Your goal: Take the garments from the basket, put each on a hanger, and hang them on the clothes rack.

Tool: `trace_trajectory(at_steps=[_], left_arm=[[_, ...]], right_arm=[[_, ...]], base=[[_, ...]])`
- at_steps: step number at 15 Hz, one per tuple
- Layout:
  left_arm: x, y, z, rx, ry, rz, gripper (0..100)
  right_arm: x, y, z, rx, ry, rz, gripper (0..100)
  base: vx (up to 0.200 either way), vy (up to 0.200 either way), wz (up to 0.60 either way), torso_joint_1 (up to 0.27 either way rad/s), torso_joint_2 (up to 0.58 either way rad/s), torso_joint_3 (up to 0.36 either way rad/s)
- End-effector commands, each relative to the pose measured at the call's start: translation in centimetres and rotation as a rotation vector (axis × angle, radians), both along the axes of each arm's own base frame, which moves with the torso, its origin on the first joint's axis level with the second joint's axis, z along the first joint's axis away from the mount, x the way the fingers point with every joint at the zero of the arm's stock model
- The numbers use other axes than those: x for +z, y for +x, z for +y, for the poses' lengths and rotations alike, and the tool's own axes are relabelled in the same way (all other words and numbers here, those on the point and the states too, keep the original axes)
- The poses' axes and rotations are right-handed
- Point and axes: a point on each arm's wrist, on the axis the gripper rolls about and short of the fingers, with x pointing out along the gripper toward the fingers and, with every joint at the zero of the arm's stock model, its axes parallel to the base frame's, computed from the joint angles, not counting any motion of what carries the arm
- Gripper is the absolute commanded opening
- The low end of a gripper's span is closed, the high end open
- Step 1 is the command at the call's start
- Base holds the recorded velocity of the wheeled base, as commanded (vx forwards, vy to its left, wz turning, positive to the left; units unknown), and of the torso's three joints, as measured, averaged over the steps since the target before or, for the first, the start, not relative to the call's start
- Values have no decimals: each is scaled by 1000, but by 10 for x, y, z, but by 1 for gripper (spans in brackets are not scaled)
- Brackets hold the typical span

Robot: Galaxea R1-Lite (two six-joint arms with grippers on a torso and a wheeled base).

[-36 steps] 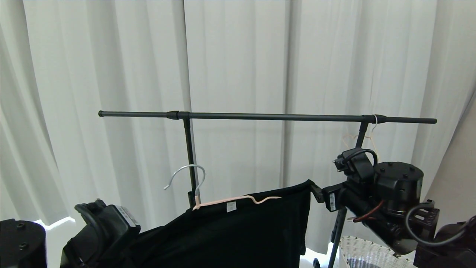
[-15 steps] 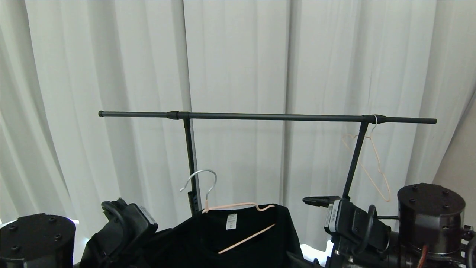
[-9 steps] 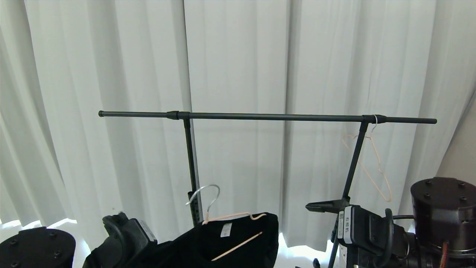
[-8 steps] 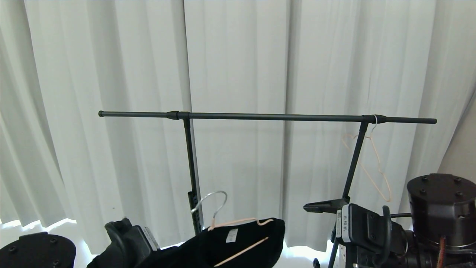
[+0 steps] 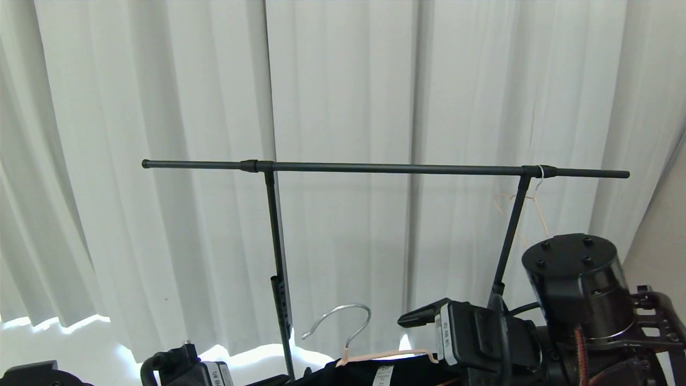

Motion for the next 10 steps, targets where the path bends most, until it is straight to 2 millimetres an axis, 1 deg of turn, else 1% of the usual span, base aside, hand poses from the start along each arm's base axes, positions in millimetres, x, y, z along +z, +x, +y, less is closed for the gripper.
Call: trace_trajectory(at_steps=[1, 3, 9, 10], left_arm=[[1, -2, -1, -25, 7, -24, 0], [2, -2, -2, -51, 29, -64, 0], [7, -1, -5, -74, 10, -73, 0], [7, -1, -5, -74, 11, -72, 0]], right_arm=[[-10, 1, 8, 12, -43, 29, 100], [-10, 3, 7, 6, -62, 42, 100], [-15, 4, 6, -4, -95, 62, 100], [-15, 5, 6, -7, -96, 61, 0]], base=[[0, 0, 0, 0, 0, 0], [0, 0, 0, 0, 0, 0], [0, 0, 0, 0, 0, 0], [0, 0, 0, 0, 0, 0]])
